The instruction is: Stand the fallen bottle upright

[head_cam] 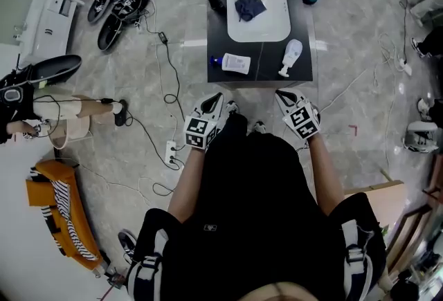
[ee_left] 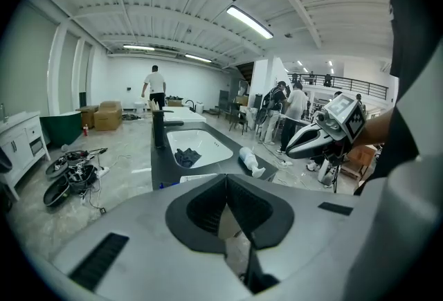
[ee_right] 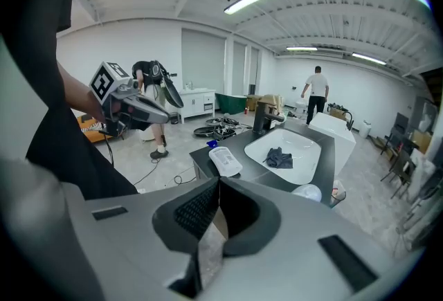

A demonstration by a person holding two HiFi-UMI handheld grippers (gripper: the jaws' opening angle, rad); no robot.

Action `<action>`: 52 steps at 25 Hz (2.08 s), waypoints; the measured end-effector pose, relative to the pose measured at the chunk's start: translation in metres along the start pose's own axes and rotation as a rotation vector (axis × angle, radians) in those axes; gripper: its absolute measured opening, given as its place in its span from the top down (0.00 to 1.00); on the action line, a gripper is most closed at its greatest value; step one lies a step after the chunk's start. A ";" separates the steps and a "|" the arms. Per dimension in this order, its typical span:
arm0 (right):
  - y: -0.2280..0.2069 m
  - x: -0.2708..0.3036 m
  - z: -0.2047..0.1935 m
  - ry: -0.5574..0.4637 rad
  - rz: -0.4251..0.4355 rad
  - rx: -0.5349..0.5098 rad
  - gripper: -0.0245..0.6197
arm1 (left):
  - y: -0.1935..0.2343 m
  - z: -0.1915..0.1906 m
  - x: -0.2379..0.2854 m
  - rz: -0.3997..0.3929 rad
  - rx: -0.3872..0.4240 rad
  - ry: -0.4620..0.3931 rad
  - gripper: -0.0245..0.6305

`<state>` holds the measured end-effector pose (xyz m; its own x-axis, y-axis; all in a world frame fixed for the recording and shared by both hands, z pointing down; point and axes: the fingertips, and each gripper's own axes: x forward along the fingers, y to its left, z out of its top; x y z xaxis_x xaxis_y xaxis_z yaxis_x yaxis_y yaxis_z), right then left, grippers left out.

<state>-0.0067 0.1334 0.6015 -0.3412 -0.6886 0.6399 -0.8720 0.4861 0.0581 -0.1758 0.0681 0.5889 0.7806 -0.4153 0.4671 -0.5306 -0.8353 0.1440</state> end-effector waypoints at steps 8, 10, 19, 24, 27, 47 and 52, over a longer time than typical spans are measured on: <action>-0.006 0.021 0.011 0.040 -0.008 0.000 0.87 | 0.025 0.008 0.015 -0.046 -0.007 0.009 0.94; -0.006 0.029 0.012 0.054 -0.002 0.007 0.87 | 0.032 0.008 0.019 -0.057 -0.009 0.017 0.94; -0.002 0.069 0.022 0.109 0.037 -0.007 0.87 | 0.063 0.009 0.034 -0.093 -0.027 0.039 0.94; 0.001 0.089 0.031 0.124 0.057 -0.027 0.87 | 0.075 0.011 0.043 -0.118 -0.028 0.042 0.94; 0.004 0.101 0.038 0.138 0.064 -0.032 0.87 | 0.084 0.012 0.045 -0.135 -0.026 0.043 0.94; 0.024 0.170 0.060 0.188 0.060 -0.020 0.86 | 0.134 0.014 0.059 -0.271 0.038 0.047 0.94; 0.028 0.192 0.063 0.205 0.105 -0.062 0.73 | 0.142 0.015 0.061 -0.265 0.040 0.048 0.94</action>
<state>-0.1185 -0.0193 0.6772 -0.3453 -0.5117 0.7867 -0.8097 0.5862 0.0259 -0.1989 -0.0811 0.6249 0.8734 -0.1631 0.4589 -0.2953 -0.9267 0.2326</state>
